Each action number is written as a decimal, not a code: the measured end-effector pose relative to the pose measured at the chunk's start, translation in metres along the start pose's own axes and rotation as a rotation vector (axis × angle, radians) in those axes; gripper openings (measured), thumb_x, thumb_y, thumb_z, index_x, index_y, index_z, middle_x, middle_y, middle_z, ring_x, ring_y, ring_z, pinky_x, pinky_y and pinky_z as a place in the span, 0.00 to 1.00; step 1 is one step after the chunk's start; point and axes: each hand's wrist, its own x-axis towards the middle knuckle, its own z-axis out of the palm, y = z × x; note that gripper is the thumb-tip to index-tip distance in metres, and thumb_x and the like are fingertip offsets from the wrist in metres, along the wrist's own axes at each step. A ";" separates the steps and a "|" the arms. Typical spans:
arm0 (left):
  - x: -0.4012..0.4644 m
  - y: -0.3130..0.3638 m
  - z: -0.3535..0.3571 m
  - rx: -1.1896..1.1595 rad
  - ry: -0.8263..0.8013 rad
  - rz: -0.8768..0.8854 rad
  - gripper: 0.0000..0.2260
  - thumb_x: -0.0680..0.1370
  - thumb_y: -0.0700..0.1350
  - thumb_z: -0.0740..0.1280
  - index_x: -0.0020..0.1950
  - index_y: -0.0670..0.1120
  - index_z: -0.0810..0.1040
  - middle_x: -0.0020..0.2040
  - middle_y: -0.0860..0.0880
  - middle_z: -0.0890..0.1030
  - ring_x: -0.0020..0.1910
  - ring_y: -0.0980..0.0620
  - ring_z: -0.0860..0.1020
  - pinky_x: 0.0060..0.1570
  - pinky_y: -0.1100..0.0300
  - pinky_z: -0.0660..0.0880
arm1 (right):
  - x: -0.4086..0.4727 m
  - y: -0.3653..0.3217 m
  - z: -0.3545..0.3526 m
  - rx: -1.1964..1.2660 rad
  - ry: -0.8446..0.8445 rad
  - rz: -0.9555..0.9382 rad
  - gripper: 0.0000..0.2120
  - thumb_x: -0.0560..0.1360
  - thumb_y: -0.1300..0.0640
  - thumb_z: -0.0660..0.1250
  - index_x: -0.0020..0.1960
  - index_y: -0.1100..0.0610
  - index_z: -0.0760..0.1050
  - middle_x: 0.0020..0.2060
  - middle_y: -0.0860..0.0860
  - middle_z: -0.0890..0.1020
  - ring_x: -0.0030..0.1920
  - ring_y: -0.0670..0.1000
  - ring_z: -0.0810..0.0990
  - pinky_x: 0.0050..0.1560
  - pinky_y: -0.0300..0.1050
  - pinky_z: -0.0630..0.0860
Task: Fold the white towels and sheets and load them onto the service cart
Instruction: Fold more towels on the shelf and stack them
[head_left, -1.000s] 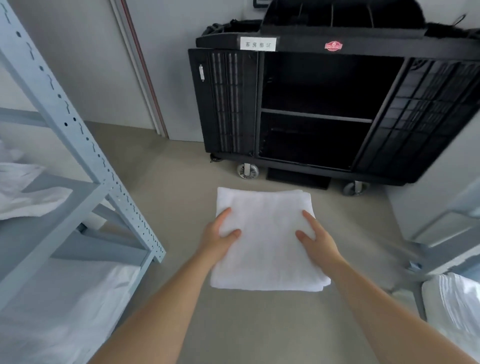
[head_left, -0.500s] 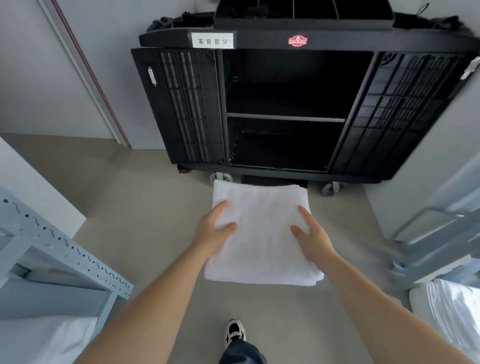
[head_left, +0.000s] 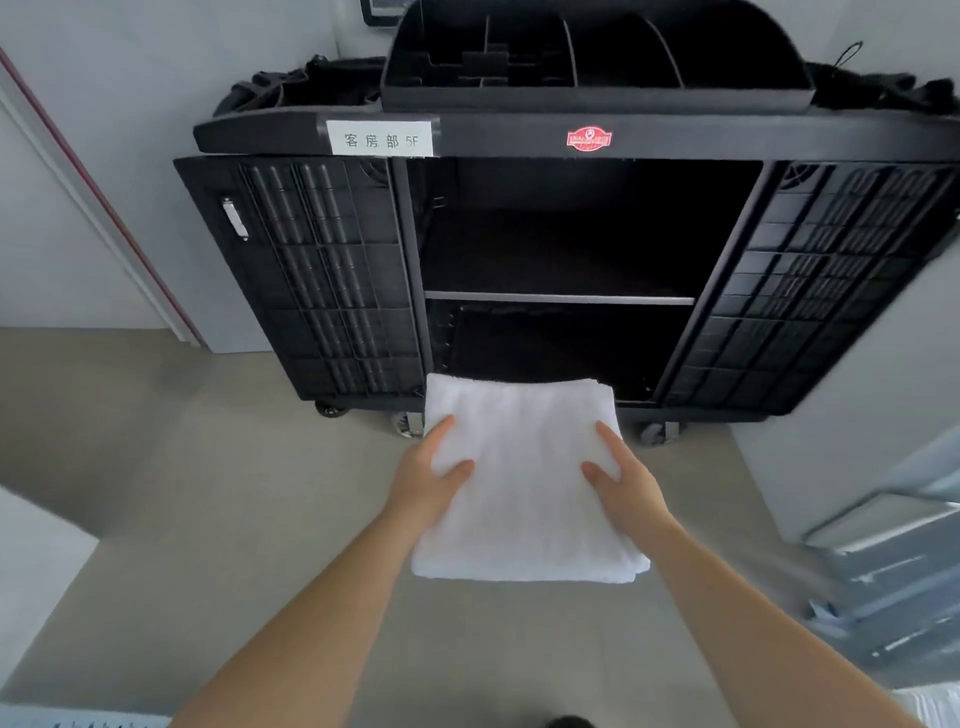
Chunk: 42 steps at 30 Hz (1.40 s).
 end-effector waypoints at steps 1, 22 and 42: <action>0.017 0.001 0.003 0.003 -0.002 -0.001 0.29 0.76 0.49 0.70 0.74 0.59 0.63 0.70 0.54 0.68 0.68 0.52 0.68 0.64 0.58 0.67 | 0.016 -0.003 -0.001 0.001 0.001 0.002 0.26 0.78 0.47 0.62 0.70 0.29 0.56 0.55 0.41 0.74 0.50 0.46 0.75 0.49 0.43 0.71; 0.323 0.047 0.043 0.017 0.031 -0.096 0.30 0.77 0.47 0.67 0.75 0.64 0.59 0.76 0.55 0.61 0.73 0.55 0.61 0.64 0.62 0.61 | 0.343 -0.074 -0.030 0.028 -0.144 0.002 0.28 0.79 0.55 0.57 0.70 0.28 0.57 0.53 0.38 0.75 0.47 0.42 0.78 0.37 0.33 0.71; 0.627 0.014 0.002 -0.075 0.040 0.034 0.27 0.77 0.48 0.68 0.70 0.69 0.63 0.69 0.68 0.63 0.69 0.63 0.62 0.63 0.63 0.61 | 0.618 -0.139 0.053 0.037 0.018 -0.108 0.27 0.76 0.53 0.59 0.62 0.23 0.61 0.33 0.41 0.77 0.25 0.41 0.71 0.27 0.32 0.72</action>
